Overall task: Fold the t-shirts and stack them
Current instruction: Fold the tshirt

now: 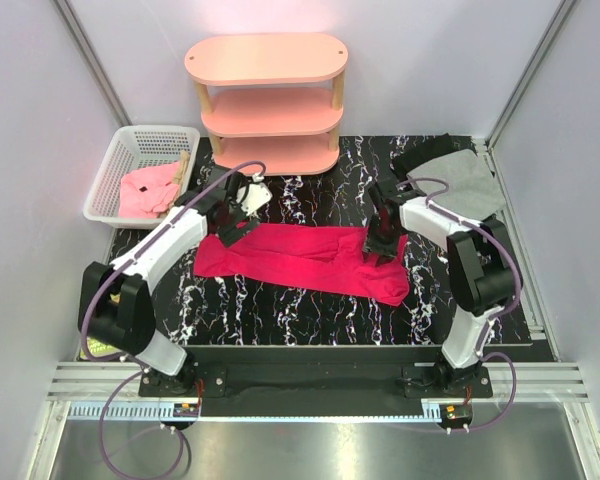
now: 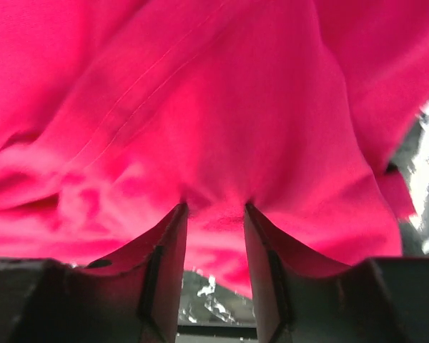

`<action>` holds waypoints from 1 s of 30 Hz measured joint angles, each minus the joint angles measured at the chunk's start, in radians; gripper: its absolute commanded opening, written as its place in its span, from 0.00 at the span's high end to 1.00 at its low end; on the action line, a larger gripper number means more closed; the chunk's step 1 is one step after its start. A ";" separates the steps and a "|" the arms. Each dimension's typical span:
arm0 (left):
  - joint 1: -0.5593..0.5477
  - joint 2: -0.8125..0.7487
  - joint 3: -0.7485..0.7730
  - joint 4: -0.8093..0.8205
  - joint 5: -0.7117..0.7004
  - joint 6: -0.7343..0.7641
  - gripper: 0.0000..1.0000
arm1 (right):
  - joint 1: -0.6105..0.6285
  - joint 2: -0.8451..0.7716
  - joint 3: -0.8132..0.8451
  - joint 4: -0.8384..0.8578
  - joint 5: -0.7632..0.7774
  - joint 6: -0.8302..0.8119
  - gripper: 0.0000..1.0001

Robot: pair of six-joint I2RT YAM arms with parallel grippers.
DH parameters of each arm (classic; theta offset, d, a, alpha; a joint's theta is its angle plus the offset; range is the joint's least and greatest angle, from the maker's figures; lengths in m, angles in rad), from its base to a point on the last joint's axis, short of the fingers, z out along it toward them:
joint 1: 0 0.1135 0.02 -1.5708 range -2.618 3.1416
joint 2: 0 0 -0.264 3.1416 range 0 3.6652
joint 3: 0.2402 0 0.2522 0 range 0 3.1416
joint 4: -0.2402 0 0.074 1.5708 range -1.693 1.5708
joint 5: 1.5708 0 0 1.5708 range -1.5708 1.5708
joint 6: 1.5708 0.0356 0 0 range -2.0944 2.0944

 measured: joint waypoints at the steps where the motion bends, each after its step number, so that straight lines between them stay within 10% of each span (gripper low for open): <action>1: 0.000 0.014 0.012 -0.003 0.001 -0.006 0.12 | 0.000 0.021 0.000 0.004 0.000 0.005 0.59; 12: -0.010 0.347 0.040 0.043 -0.026 -0.035 0.15 | -0.003 0.099 0.055 -0.022 0.010 0.015 0.59; 30: -0.204 0.083 -0.271 0.058 -0.030 -0.062 0.14 | -0.114 0.453 0.592 -0.115 -0.054 -0.069 0.60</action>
